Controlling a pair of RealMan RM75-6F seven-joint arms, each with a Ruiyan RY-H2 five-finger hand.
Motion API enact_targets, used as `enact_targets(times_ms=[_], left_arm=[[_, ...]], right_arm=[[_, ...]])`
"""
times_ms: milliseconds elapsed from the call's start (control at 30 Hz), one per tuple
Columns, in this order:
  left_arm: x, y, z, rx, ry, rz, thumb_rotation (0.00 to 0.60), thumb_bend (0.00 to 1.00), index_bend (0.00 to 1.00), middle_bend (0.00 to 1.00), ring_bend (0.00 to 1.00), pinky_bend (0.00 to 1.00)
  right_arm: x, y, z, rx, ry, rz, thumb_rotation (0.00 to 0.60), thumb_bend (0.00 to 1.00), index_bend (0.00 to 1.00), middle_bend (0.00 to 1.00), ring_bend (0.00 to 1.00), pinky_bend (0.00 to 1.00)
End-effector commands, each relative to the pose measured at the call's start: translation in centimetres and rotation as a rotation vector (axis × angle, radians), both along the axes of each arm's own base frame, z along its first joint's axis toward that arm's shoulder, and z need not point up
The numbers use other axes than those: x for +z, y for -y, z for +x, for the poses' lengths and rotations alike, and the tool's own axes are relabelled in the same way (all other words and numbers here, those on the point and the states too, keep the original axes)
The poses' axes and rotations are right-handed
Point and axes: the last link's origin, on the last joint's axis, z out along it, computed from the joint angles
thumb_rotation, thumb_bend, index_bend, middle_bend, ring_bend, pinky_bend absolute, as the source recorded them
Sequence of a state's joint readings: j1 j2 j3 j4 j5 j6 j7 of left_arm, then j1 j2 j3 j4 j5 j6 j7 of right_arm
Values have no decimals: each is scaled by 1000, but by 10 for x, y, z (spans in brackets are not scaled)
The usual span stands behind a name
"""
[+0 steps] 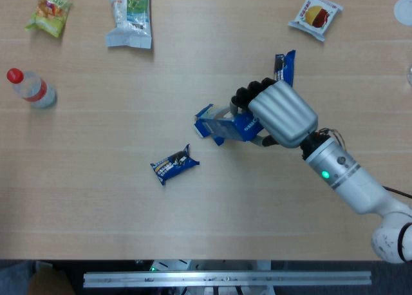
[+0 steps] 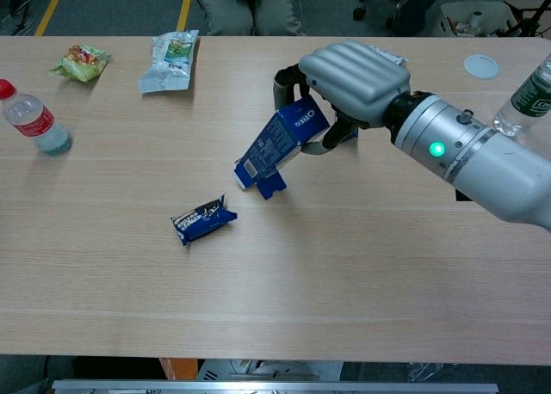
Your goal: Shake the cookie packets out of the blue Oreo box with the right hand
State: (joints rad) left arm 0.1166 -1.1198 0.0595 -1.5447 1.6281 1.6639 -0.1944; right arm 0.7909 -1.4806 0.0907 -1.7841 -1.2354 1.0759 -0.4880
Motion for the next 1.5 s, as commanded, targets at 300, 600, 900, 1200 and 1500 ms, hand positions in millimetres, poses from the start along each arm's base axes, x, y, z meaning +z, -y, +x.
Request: enact_targets(times_ms=[300, 600, 900, 1200, 1500], left_arm=[[-3, -1, 0, -2, 3, -7, 600, 263, 159, 132, 100, 75], [-5, -3, 4, -14, 4, -13, 600, 263, 159, 132, 100, 74], [1, -5, 4, -18, -8, 4, 600, 263, 159, 132, 100, 74], [14, -13, 3, -26, -31, 34, 600, 263, 159, 133, 100, 75], [9, -22, 13, -85, -80, 0, 600, 263, 159, 133, 100, 74]], right_arm=[[15, -7, -32, -49, -58, 13, 600, 87, 335, 374, 316, 431], [36, -13, -51, -124, -148, 68, 600, 86, 0, 82, 111, 281], [79, -17, -63, -159, -65, -26, 600, 84, 0, 72, 94, 278], [129, -42, -123, -274, -24, -236, 600, 88, 53, 182, 122, 278], [148, -86, -183, -458, 7, -382, 600, 94, 95, 204, 132, 278]])
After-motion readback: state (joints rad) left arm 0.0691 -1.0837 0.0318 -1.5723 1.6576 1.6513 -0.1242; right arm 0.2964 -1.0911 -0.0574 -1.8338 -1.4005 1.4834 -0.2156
